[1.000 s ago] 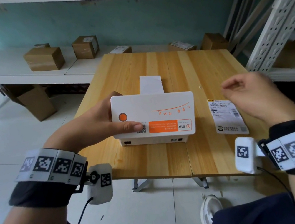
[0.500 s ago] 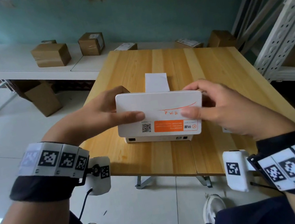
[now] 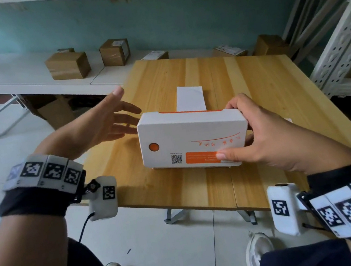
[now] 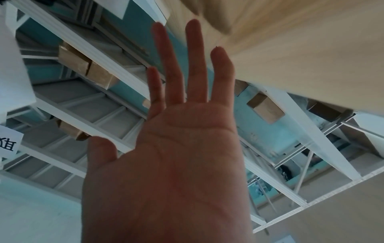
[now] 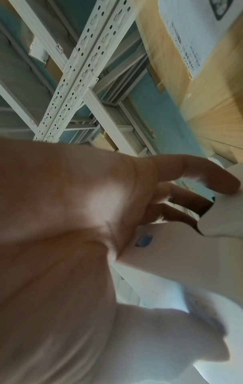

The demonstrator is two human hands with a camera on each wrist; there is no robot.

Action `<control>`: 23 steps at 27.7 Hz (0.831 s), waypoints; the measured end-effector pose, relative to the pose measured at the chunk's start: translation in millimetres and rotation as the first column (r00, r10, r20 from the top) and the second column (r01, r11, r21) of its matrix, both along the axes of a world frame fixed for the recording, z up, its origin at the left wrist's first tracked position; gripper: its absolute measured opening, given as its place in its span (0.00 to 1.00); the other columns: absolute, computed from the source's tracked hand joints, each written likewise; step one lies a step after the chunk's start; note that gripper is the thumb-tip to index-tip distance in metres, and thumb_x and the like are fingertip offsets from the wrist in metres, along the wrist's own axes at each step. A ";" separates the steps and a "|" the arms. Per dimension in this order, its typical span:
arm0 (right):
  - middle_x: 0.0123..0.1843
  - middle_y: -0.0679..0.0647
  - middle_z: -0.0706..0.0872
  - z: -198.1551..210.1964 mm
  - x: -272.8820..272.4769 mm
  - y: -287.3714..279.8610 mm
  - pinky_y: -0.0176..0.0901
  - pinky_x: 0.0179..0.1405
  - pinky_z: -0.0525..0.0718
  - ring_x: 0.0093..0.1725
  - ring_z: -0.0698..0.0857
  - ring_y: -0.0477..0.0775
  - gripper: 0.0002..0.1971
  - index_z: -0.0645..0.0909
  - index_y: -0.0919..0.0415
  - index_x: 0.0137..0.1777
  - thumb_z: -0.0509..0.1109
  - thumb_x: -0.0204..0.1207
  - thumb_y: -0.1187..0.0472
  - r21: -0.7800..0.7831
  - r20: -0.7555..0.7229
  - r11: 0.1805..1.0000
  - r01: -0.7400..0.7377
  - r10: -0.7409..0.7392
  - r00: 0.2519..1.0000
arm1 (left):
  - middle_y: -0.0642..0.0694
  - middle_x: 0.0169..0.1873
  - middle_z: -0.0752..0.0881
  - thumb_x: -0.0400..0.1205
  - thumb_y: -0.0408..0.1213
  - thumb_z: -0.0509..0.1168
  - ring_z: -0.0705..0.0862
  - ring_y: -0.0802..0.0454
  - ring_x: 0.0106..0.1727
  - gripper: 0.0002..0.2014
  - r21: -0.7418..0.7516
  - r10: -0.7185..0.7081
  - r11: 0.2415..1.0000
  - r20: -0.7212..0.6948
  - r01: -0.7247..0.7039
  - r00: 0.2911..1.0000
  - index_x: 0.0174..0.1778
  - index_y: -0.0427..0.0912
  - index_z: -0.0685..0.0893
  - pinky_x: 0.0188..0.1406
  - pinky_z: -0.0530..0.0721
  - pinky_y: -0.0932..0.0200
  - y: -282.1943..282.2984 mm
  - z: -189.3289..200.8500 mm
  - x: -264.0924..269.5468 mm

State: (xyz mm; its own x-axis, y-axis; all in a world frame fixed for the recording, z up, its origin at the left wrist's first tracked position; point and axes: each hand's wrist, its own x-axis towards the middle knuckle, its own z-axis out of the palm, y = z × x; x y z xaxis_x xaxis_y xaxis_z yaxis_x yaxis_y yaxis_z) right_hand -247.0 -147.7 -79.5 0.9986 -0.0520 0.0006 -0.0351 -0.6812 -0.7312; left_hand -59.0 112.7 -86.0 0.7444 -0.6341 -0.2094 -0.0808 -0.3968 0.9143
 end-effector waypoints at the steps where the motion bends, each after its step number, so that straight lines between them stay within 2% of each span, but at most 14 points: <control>1: 0.57 0.39 0.81 -0.1 -0.3 -0.2 0.42 0.51 0.91 0.58 0.84 0.43 0.30 0.65 0.42 0.60 0.82 0.67 0.53 0.004 0.004 1.000 0.000 0.000 1.000 | 0.52 0.57 0.93 0.49 0.87 0.62 0.93 0.53 0.57 0.53 0.021 0.005 1.000 -0.013 -0.005 1.000 0.63 0.53 0.84 0.75 0.77 0.42 1.2 -1.5 1.8; 4: 0.57 0.39 0.81 -1.4 0.3 -1.3 0.40 0.49 0.91 0.57 0.84 0.43 0.29 0.66 0.42 0.58 0.82 0.67 0.52 0.007 0.023 1.000 -0.008 0.008 1.000 | 0.53 0.59 0.91 0.46 0.87 0.63 0.91 0.56 0.59 0.53 0.062 0.003 0.998 -0.033 -0.001 0.999 0.63 0.58 0.82 0.76 0.76 0.44 1.5 -3.7 4.1; 6: 0.57 0.40 0.82 -2.1 1.3 -2.0 0.40 0.49 0.91 0.57 0.85 0.43 0.28 0.67 0.42 0.57 0.82 0.66 0.51 0.024 0.047 1.000 -0.006 0.005 0.999 | 0.53 0.61 0.91 0.48 0.86 0.65 0.90 0.54 0.62 0.52 0.035 -0.020 0.999 -0.021 0.020 1.000 0.64 0.57 0.83 0.76 0.76 0.43 0.9 -4.4 4.2; 9: 0.56 0.41 0.84 -2.8 4.6 -3.2 0.40 0.47 0.91 0.57 0.86 0.43 0.27 0.69 0.42 0.56 0.82 0.65 0.49 0.044 0.056 0.999 0.002 -0.005 0.998 | 0.53 0.64 0.91 0.56 0.80 0.69 0.89 0.54 0.65 0.48 -0.074 -0.105 0.991 0.040 0.108 0.994 0.67 0.53 0.85 0.69 0.81 0.47 -1.0 -3.2 -2.2; 11: 0.54 0.44 0.86 -1.7 7.4 -2.8 0.39 0.44 0.91 0.54 0.88 0.43 0.24 0.71 0.44 0.53 0.80 0.64 0.44 0.093 0.055 0.996 0.008 -0.013 0.998 | 0.48 0.62 0.91 0.59 0.76 0.73 0.89 0.50 0.65 0.47 -0.115 -0.153 0.980 0.099 0.164 0.983 0.66 0.46 0.86 0.64 0.83 0.50 -4.3 -2.3 -8.3; 14: 0.44 0.43 0.89 2.6 10.5 -0.7 0.37 0.44 0.86 0.47 0.89 0.42 0.19 0.76 0.51 0.46 0.69 0.72 0.35 0.183 0.094 0.983 0.018 -0.036 0.995 | 0.37 0.53 0.93 0.59 0.69 0.78 0.91 0.44 0.57 0.46 -0.164 -0.224 0.957 0.108 0.240 0.968 0.58 0.29 0.86 0.56 0.87 0.55 -8.2 -4.9 -11.9; 16: 0.34 0.41 0.88 5.7 14.9 -2.2 0.28 0.44 0.79 0.40 0.87 0.38 0.24 0.79 0.56 0.40 0.55 0.81 0.36 0.232 0.121 0.971 0.054 -0.084 0.989 | 0.32 0.53 0.92 0.59 0.64 0.81 0.91 0.40 0.56 0.47 -0.208 -0.253 0.941 0.085 0.265 0.964 0.57 0.24 0.85 0.53 0.88 0.57 -8.4 -6.0 -11.8; 17: 0.34 0.42 0.88 6.4 18.1 -5.0 0.26 0.44 0.78 0.40 0.86 0.37 0.29 0.81 0.60 0.39 0.51 0.83 0.38 0.247 0.129 0.966 0.078 -0.112 0.985 | 0.30 0.53 0.91 0.59 0.63 0.82 0.91 0.39 0.56 0.46 -0.218 -0.264 0.936 0.080 0.275 0.961 0.56 0.23 0.84 0.53 0.88 0.57 -8.3 -6.1 -11.2; 18: 0.36 0.45 0.89 6.9 21.6 -8.2 0.29 0.47 0.79 0.42 0.87 0.39 0.32 0.83 0.64 0.40 0.49 0.85 0.38 0.255 0.129 0.962 0.096 -0.133 0.983 | 0.30 0.52 0.92 0.59 0.63 0.82 0.91 0.40 0.56 0.45 -0.223 -0.274 0.933 0.075 0.284 0.959 0.55 0.24 0.85 0.53 0.88 0.57 -7.9 -6.0 -10.7; 20: 0.44 0.53 0.92 9.4 27.0 -16.7 0.42 0.54 0.84 0.49 0.90 0.47 0.33 0.85 0.66 0.42 0.50 0.86 0.39 0.276 0.104 0.955 0.108 -0.141 0.984 | 0.34 0.48 0.93 0.58 0.63 0.82 0.91 0.43 0.53 0.42 -0.222 -0.295 0.927 0.060 0.301 0.954 0.52 0.27 0.86 0.51 0.87 0.59 -8.1 -5.1 -10.1; 23: 0.44 0.55 0.93 20.4 37.7 -35.0 0.51 0.57 0.87 0.48 0.92 0.50 0.25 0.86 0.64 0.42 0.56 0.86 0.46 0.186 0.055 0.971 0.150 -0.163 0.985 | 0.39 0.45 0.93 0.58 0.63 0.82 0.92 0.46 0.51 0.39 -0.225 -0.312 0.922 0.054 0.316 0.949 0.49 0.31 0.86 0.48 0.87 0.62 -8.4 -4.8 -9.5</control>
